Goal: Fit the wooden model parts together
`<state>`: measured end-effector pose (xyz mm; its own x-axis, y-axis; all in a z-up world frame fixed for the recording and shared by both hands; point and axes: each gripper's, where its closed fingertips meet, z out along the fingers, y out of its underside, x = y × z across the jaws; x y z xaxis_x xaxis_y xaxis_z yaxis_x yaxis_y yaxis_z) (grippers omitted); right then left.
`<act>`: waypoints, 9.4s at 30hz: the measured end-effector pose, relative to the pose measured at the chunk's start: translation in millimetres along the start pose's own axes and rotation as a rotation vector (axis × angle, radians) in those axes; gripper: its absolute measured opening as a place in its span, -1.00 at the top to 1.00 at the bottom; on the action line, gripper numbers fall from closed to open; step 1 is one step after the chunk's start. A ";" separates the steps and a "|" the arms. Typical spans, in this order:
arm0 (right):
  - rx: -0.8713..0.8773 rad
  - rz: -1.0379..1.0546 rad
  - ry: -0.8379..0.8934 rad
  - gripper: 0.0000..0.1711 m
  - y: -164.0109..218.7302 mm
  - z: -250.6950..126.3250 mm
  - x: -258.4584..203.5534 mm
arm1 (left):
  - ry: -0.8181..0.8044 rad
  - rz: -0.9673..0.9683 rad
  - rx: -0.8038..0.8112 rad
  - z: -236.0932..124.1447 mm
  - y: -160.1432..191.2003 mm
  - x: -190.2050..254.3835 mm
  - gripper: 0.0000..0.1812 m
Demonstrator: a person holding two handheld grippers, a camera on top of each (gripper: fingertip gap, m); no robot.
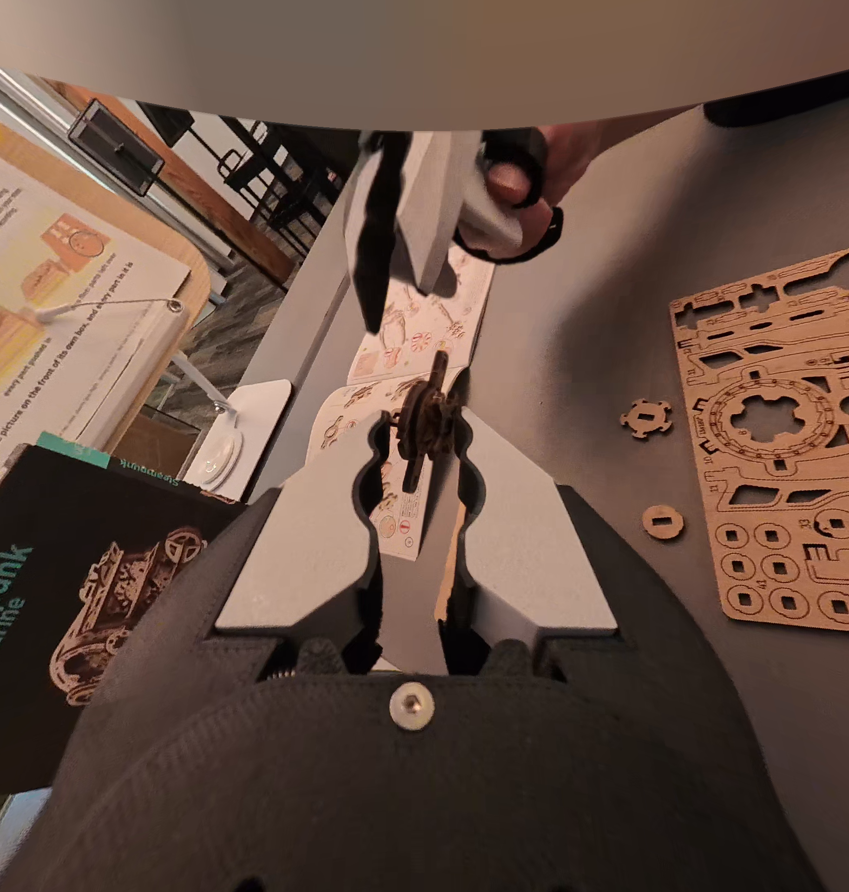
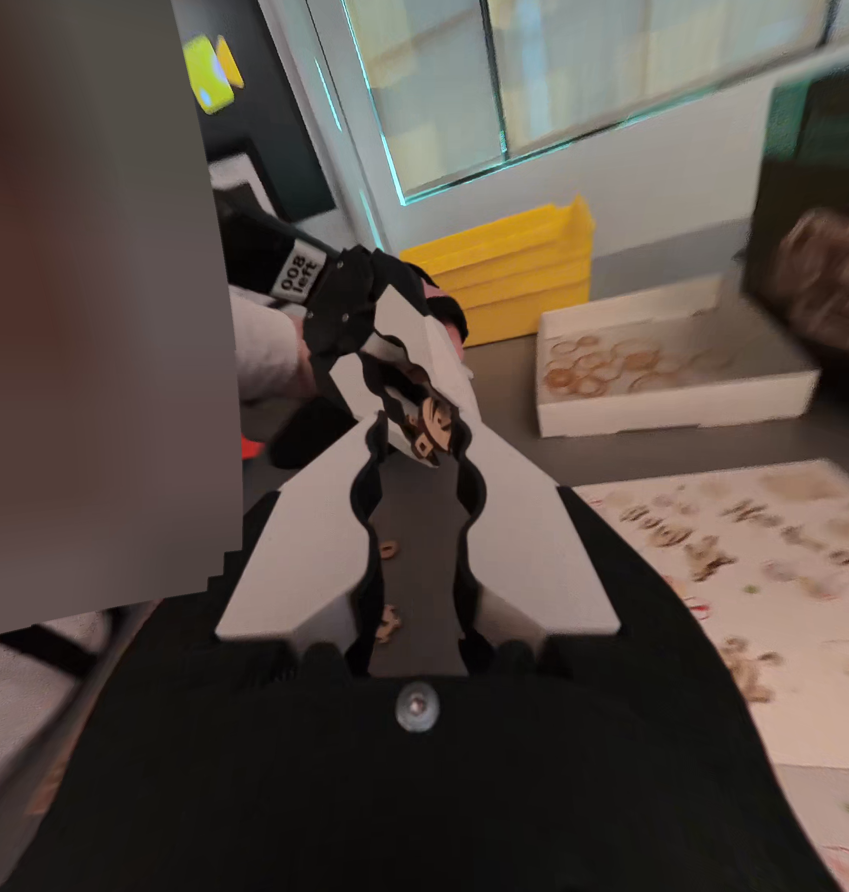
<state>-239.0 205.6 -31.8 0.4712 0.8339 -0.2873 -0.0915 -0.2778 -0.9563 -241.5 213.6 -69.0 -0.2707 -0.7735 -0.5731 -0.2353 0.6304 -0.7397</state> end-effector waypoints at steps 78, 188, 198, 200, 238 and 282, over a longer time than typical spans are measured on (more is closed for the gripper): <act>-0.125 -0.543 0.208 0.64 6.5 10.0 -8.3 | -0.077 0.142 0.071 -10.1 -14.2 -6.2 0.83; -0.272 -0.699 0.213 0.79 28.7 16.9 -14.4 | 0.116 0.004 0.084 -6.1 -12.1 17.5 0.86; -0.349 -0.815 0.232 0.84 41.5 19.8 -11.8 | 0.164 0.041 0.033 -2.8 -6.9 28.4 0.87; -0.362 -0.824 0.235 0.85 47.3 19.8 -6.9 | 0.151 0.084 0.004 0.2 -0.2 29.5 0.88; -0.493 -0.056 0.269 0.79 107.9 26.3 37.3 | 0.293 -0.146 -0.177 18.6 58.2 42.5 0.77; -0.519 -0.172 0.105 0.83 113.0 18.6 23.0 | 0.343 -0.253 -0.123 23.1 47.1 58.3 0.87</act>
<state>-254.8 202.2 -147.5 0.5288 0.8431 -0.0971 0.4260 -0.3627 -0.8288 -246.8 196.7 -145.4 -0.4800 -0.8508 -0.2138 -0.4374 0.4434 -0.7824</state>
